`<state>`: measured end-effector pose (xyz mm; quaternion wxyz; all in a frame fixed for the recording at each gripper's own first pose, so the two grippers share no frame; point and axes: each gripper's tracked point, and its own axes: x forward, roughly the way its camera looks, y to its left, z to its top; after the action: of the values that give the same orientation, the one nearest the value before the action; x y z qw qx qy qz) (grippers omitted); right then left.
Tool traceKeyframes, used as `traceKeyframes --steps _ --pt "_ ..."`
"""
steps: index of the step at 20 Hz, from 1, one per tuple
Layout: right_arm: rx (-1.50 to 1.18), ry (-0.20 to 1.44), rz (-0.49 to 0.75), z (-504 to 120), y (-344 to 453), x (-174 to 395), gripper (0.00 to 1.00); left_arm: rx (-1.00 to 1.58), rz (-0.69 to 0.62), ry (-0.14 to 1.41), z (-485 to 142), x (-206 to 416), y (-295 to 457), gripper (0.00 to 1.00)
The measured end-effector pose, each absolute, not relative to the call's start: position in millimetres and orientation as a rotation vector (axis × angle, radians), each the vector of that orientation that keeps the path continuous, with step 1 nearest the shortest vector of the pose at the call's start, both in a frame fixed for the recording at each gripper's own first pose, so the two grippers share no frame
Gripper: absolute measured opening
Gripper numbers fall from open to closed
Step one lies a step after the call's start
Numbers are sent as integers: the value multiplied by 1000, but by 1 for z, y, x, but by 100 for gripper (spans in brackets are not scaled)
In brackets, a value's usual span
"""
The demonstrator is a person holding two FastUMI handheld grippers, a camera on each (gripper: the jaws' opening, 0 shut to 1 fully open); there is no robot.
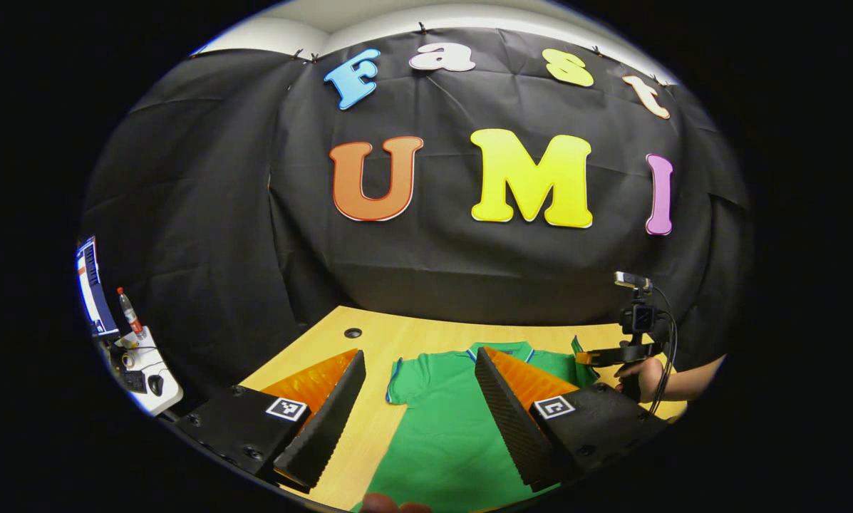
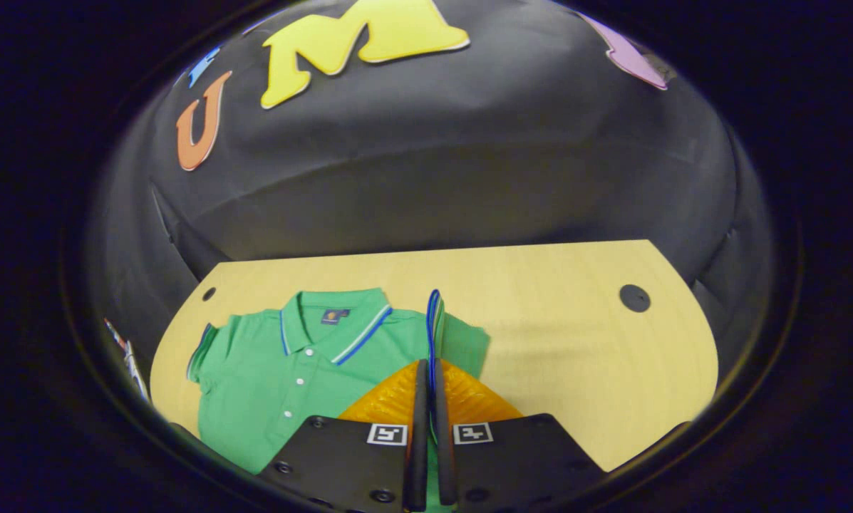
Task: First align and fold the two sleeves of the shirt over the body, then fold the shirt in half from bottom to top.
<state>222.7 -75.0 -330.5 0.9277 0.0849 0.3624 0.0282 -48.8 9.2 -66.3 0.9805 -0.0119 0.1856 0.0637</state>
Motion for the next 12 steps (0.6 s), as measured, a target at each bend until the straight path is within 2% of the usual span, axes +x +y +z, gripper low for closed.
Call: traceKeyframes --steps 6,7,8,10,12 --pt "125 769 107 -344 -17 232 9 -33 220 363 -63 -58 29 100" --pt "131 774 105 -345 -13 232 5 -34 232 362 -62 -59 32 99" --pt "148 770 125 -340 -5 229 7 -37 242 358 -61 -60 35 99" --pt "149 759 132 -335 -3 228 47 -57 251 351 -61 -60 36 99" --pt "152 739 112 -323 -10 225 75 -89 231 346 -61 -60 31 99"
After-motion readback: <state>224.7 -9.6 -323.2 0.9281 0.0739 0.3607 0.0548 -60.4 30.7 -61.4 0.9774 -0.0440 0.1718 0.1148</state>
